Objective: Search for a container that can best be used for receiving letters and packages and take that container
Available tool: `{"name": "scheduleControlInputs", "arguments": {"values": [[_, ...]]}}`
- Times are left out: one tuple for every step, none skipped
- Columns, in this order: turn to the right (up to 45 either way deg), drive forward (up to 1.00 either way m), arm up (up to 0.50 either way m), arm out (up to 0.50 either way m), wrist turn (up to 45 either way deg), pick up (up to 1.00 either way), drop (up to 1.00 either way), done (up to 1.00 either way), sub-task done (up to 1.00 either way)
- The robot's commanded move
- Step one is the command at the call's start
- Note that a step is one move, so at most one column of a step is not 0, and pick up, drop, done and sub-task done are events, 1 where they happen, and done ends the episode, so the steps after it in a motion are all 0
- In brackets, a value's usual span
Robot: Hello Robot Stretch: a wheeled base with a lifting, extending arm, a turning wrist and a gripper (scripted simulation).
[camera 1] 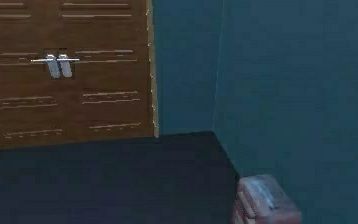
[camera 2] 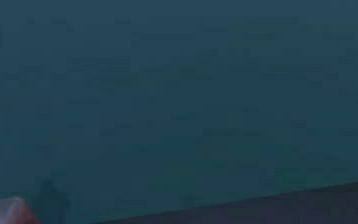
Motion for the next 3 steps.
{"name": "scheduleControlInputs", "arguments": {"values": [[-45.0,0.00,0.00,0.00,0.0,0.00,0.00,0.00,0.00],[-15.0,0.00,0.00,0.00,0.0,0.00,0.00,0.00,0.00],[45.0,0.00,0.00,0.00,0.0,0.00,0.00,0.00,0.00]]}}
